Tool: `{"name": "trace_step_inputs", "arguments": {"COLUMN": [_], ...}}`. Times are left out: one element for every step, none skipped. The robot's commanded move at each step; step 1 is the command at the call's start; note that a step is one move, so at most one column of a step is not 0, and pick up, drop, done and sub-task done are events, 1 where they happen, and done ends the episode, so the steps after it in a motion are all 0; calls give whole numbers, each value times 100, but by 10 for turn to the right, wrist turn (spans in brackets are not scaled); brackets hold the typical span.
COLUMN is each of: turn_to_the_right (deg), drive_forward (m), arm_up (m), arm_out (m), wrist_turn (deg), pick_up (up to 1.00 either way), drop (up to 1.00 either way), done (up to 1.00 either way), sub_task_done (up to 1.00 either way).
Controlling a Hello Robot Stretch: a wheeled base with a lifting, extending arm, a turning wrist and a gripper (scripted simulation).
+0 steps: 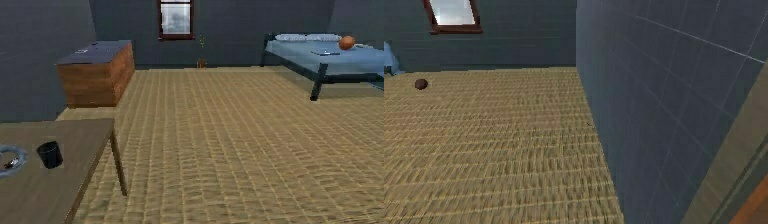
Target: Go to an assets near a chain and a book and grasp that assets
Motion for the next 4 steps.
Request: {"name": "trace_step_inputs", "arguments": {"turn_to_the_right": [-60,0,-30,0], "drive_forward": [0,100,0,55], "arm_up": [0,0,0,0], "arm_out": [0,0,0,0], "wrist_turn": [0,0,0,0], "pick_up": [0,0,0,0], "drop": [0,0,0,0], "done": [0,0,0,0], "sub_task_done": [0,0,0,0]}}
